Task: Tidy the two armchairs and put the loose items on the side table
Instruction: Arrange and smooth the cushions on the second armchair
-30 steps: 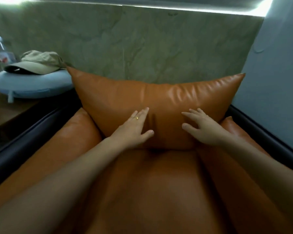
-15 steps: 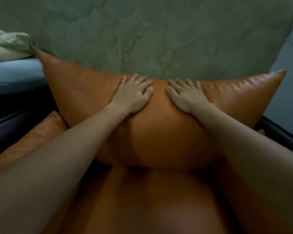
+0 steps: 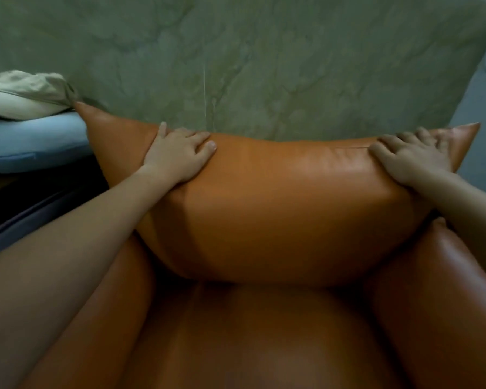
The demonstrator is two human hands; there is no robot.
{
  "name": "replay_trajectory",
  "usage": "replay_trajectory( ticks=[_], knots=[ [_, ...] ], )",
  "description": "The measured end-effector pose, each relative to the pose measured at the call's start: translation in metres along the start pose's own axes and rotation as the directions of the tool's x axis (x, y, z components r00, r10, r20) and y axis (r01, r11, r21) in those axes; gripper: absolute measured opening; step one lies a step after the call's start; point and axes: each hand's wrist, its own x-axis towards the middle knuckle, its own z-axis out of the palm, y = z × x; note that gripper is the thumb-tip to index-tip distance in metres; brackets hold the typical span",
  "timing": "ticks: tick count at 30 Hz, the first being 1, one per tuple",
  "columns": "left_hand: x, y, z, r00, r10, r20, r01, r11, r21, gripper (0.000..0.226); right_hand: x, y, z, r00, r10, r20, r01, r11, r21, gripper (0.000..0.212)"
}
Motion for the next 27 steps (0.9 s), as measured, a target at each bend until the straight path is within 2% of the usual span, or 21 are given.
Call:
replay_trajectory(
  ticks=[6, 10, 12, 14, 16, 19, 23, 25, 27],
  knots=[
    [-0.022, -0.065, -0.018, 0.981, -0.195, 0.007, 0.192, 0.975, 0.115, 0.067, 0.008, 0.036, 0.003, 0.988, 0.148, -0.046, -0.143, 0.986, 0.088, 0.076],
    [-0.052, -0.096, -0.021, 0.95, -0.29, -0.112, 0.289, 0.957, -0.026, 0.073, -0.023, 0.037, 0.015, 0.957, 0.281, -0.071, -0.246, 0.917, 0.313, 0.091],
    [-0.071, -0.095, -0.018, 0.926, -0.355, -0.131, 0.341, 0.932, -0.121, 0.067, -0.047, 0.027, 0.019, 0.95, 0.307, -0.059, -0.268, 0.898, 0.35, 0.092],
    [-0.09, -0.088, -0.014, 0.906, -0.407, -0.113, 0.385, 0.906, -0.179, 0.069, -0.07, 0.011, 0.022, 0.954, 0.29, -0.081, -0.252, 0.915, 0.316, 0.089],
    [-0.106, -0.078, -0.01, 0.917, -0.388, -0.092, 0.368, 0.913, -0.175, 0.072, -0.087, -0.012, 0.027, 0.972, 0.213, -0.103, -0.184, 0.954, 0.238, 0.08],
    [-0.115, -0.058, -0.007, 0.965, -0.234, -0.119, 0.222, 0.969, -0.108, 0.076, -0.105, -0.062, 0.027, 0.99, -0.04, -0.132, 0.063, 0.982, 0.177, 0.078],
    [-0.108, -0.016, 0.003, 0.996, -0.043, -0.078, 0.039, 0.998, -0.048, 0.075, -0.118, -0.13, 0.026, 0.919, -0.348, -0.186, 0.371, 0.922, 0.111, 0.073],
    [-0.108, -0.005, 0.012, 0.993, -0.078, -0.091, 0.073, 0.996, -0.05, 0.072, -0.119, -0.144, 0.035, 0.892, -0.392, -0.226, 0.42, 0.903, 0.092, 0.069],
    [-0.108, -0.002, 0.019, 0.981, -0.17, -0.09, 0.162, 0.983, -0.092, 0.072, -0.115, -0.138, 0.043, 0.887, -0.384, -0.255, 0.416, 0.906, 0.084, 0.066]
  ],
)
